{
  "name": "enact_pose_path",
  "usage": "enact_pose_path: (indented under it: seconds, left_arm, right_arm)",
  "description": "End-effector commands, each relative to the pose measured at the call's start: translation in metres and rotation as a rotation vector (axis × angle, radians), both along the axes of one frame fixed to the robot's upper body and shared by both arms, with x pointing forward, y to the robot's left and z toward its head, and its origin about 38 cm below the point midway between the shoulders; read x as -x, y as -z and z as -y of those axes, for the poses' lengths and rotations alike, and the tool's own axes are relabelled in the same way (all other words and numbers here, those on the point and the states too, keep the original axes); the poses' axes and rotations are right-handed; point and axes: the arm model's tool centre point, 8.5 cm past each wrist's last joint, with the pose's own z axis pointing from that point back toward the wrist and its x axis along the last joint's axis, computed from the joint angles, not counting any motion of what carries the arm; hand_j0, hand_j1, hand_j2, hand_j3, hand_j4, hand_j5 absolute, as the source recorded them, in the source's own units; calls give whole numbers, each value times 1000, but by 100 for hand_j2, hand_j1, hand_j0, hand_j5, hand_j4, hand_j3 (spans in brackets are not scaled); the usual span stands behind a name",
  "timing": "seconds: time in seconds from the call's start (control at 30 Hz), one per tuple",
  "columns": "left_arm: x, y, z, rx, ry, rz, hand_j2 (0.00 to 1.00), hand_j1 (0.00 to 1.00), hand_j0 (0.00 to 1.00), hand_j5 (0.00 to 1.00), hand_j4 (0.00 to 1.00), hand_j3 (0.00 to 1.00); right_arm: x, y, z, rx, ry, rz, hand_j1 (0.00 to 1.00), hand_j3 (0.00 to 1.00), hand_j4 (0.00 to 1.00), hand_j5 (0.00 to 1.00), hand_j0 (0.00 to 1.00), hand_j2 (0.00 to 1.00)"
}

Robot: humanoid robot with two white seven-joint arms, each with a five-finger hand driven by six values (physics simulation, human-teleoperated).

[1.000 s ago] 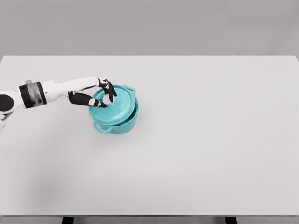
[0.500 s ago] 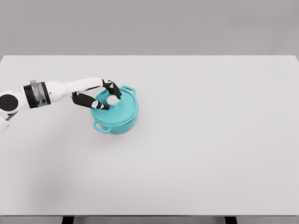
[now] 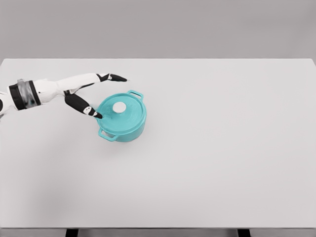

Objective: Cover the pot with left arm

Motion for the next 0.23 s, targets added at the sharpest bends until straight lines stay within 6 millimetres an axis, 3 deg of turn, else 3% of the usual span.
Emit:
enact_pose_path:
  seconds: [0.0, 0.1, 0.2]
  left_arm:
    - [16, -28, -32, -11, -20, 24, 100, 100, 100, 100, 100, 100]
    - [34, -35, -77, -55, -50, 46, 100, 100, 100, 100, 100, 100]
    - [43, -24, -96, -31, -108, 30, 100, 100, 100, 100, 100, 100]
  right_arm:
    - [0, 0, 0, 0, -1, 0, 100, 100, 100, 100, 100, 100]
    - [0, 0, 0, 0, -1, 0, 100, 100, 100, 100, 100, 100]
    - [0, 0, 0, 0, -1, 0, 100, 100, 100, 100, 100, 100]
